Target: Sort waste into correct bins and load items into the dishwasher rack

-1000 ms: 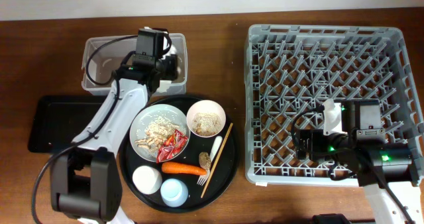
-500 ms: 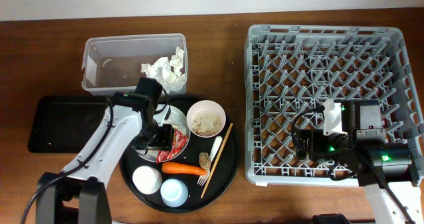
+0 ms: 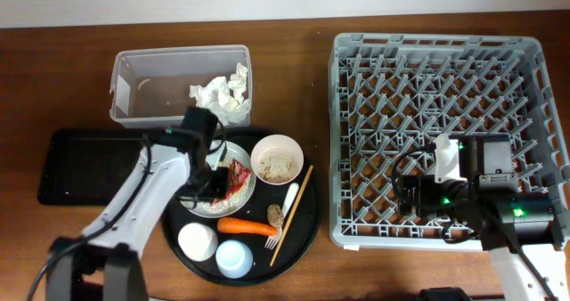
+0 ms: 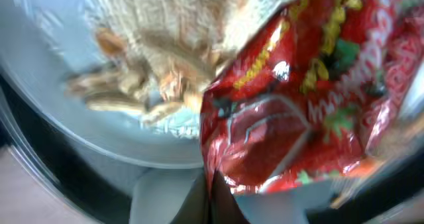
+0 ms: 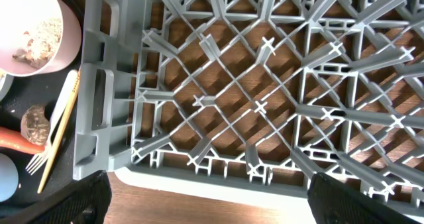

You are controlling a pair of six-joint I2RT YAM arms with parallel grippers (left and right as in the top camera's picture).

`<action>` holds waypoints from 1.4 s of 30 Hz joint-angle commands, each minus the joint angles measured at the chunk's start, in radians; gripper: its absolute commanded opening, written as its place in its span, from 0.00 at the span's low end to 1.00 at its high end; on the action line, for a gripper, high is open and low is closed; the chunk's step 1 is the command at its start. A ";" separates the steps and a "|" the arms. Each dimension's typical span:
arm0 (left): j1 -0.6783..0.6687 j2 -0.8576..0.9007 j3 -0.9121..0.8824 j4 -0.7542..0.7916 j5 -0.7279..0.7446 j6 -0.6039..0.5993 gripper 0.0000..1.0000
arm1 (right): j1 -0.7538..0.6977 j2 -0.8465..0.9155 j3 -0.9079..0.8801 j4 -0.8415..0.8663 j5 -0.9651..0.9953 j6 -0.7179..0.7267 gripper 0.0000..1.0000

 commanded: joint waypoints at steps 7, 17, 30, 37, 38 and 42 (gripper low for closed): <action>0.002 -0.013 0.301 0.361 -0.203 0.006 0.01 | 0.005 -0.003 0.017 0.002 -0.002 0.000 0.98; 0.036 0.234 0.301 0.555 -0.205 0.006 0.59 | 0.005 -0.003 0.017 0.002 -0.002 0.000 0.98; 0.012 0.053 0.299 -0.038 0.018 -0.013 0.65 | 0.005 -0.003 0.017 -0.004 -0.002 0.000 0.98; -0.280 0.088 0.268 0.108 0.010 0.063 0.54 | 0.005 0.009 0.017 -0.010 -0.003 0.000 0.98; -0.326 0.111 0.268 0.114 0.009 0.070 0.54 | 0.005 0.015 0.017 -0.011 -0.003 0.000 0.98; -0.474 0.232 0.268 0.149 -0.090 0.069 0.54 | 0.005 0.045 0.017 -0.016 -0.002 0.000 0.99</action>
